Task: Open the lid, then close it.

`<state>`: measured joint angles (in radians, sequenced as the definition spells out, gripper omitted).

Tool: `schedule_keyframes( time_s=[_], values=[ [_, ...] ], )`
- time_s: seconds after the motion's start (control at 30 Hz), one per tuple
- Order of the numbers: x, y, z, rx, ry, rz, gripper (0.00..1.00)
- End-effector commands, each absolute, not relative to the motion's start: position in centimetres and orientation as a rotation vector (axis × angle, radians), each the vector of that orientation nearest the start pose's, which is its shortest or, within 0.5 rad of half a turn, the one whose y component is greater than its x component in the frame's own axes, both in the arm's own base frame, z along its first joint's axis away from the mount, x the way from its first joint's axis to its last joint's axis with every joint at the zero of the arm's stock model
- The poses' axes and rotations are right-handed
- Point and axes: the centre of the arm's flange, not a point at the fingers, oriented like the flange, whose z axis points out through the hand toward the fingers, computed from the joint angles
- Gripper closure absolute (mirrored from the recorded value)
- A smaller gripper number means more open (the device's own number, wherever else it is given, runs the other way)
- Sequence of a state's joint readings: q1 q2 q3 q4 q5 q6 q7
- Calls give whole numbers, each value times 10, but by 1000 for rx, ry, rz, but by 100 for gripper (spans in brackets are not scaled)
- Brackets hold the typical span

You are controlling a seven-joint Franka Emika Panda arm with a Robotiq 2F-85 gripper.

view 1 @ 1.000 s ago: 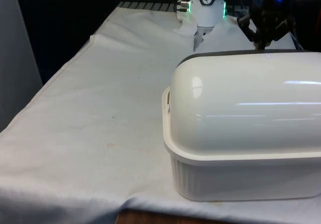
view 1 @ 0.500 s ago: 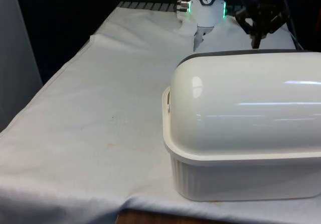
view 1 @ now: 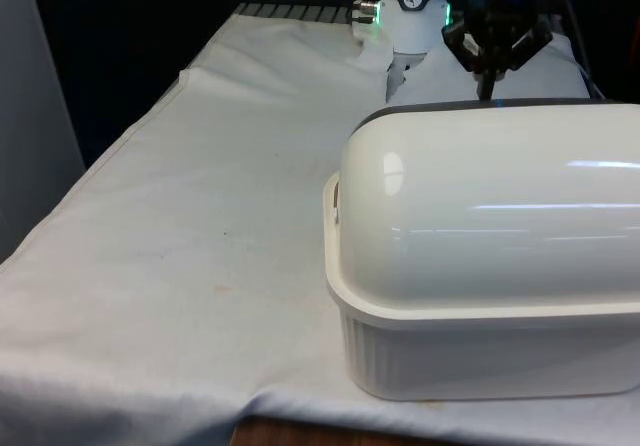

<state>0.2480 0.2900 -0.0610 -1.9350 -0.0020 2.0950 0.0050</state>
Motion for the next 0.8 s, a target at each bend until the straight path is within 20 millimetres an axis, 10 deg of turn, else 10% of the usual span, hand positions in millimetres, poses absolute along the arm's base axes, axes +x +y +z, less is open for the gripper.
schedule_keyframes(
  time_s=[0.0, 0.17, 0.77],
  values=[
    [587, 114, 328, -3150, -292, 189, 100],
    [587, 115, 329, -3152, -295, 194, 93],
    [587, 116, 329, -3152, -296, 197, 2]
  ],
)
